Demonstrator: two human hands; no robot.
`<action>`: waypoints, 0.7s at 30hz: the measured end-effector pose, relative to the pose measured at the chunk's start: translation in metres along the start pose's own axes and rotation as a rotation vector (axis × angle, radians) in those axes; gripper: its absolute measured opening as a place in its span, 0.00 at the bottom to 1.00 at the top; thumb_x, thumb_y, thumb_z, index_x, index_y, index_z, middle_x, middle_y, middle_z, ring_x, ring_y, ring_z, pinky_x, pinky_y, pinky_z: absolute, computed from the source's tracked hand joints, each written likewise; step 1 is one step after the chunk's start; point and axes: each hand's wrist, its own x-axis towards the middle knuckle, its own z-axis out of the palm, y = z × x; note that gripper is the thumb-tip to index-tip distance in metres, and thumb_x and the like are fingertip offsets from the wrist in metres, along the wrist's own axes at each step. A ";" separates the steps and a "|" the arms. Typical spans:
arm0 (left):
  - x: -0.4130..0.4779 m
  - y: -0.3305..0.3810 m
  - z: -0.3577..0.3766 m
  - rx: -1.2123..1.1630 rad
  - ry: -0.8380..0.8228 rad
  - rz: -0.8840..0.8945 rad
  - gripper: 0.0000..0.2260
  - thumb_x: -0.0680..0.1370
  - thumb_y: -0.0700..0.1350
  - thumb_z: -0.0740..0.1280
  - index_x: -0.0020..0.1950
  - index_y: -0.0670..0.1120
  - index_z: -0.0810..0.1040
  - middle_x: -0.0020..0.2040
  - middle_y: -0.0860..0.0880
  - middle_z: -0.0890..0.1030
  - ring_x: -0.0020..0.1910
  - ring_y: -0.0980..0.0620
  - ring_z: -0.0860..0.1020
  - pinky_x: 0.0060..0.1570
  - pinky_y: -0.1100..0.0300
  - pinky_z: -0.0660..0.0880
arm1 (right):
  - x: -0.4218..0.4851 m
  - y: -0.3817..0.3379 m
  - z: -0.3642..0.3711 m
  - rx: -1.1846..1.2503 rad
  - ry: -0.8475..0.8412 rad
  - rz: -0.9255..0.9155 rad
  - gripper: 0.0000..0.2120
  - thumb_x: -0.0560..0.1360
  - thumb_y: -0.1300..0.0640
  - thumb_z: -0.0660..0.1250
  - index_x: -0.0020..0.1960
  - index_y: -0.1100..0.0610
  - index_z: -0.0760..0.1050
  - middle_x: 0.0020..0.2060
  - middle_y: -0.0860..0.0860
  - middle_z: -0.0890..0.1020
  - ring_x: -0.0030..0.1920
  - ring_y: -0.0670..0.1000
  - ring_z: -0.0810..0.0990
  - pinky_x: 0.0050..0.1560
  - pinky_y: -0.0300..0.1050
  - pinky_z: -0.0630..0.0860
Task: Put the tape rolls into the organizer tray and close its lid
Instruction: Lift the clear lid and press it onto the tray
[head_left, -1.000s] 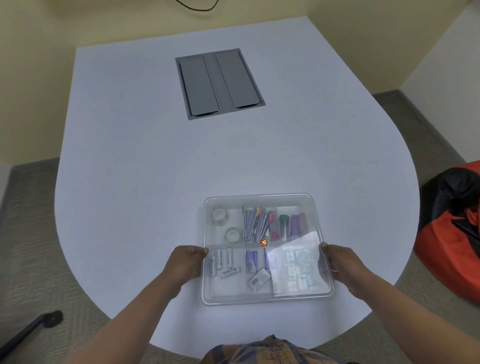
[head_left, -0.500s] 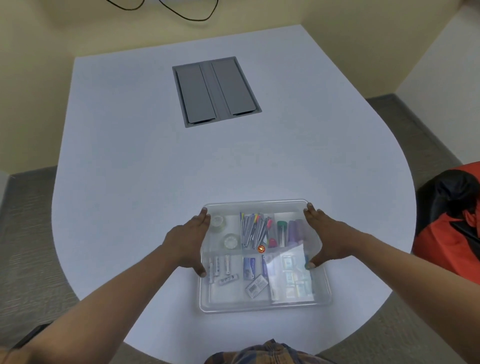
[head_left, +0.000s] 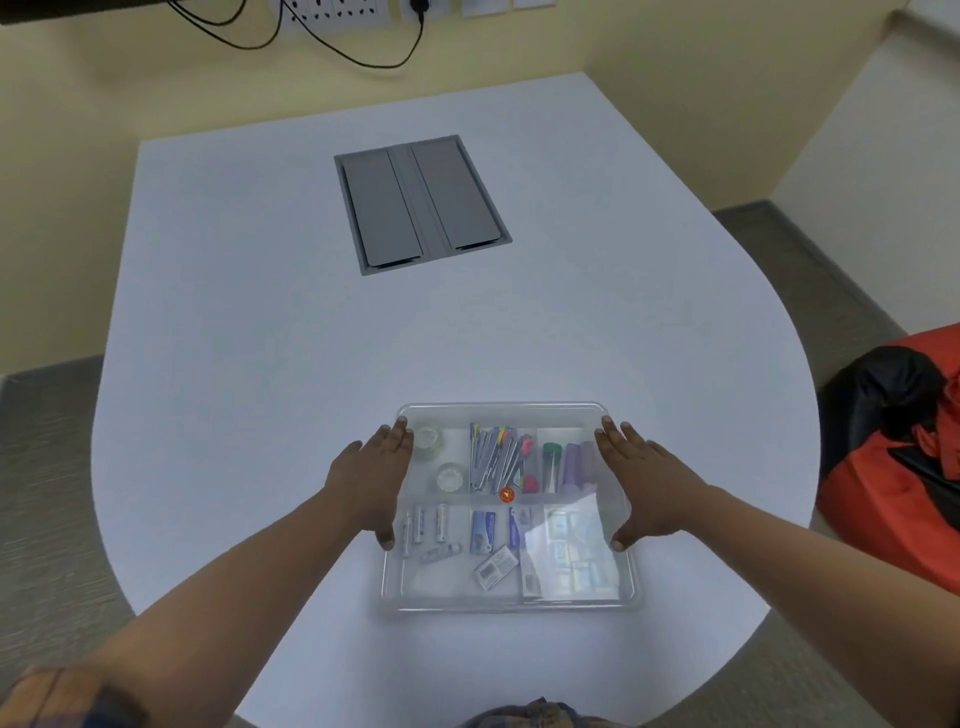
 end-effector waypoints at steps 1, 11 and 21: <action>-0.004 0.000 0.004 -0.004 0.008 0.017 0.60 0.61 0.58 0.79 0.77 0.42 0.40 0.79 0.44 0.40 0.78 0.48 0.46 0.74 0.52 0.57 | -0.004 -0.001 0.005 0.018 0.008 -0.012 0.69 0.58 0.30 0.74 0.77 0.58 0.34 0.77 0.53 0.35 0.77 0.55 0.37 0.77 0.52 0.47; -0.033 0.005 0.032 -0.116 0.001 0.065 0.64 0.59 0.58 0.80 0.77 0.43 0.38 0.77 0.47 0.34 0.78 0.50 0.45 0.71 0.56 0.59 | -0.037 -0.005 0.039 0.116 -0.018 -0.047 0.70 0.57 0.32 0.76 0.69 0.54 0.22 0.72 0.51 0.27 0.76 0.51 0.35 0.77 0.49 0.45; -0.028 0.014 0.037 -0.117 0.012 0.022 0.65 0.56 0.55 0.82 0.77 0.42 0.40 0.78 0.44 0.36 0.77 0.48 0.43 0.74 0.54 0.54 | -0.037 -0.010 0.039 0.056 -0.045 0.008 0.71 0.58 0.32 0.75 0.72 0.55 0.23 0.72 0.51 0.26 0.77 0.52 0.35 0.77 0.53 0.45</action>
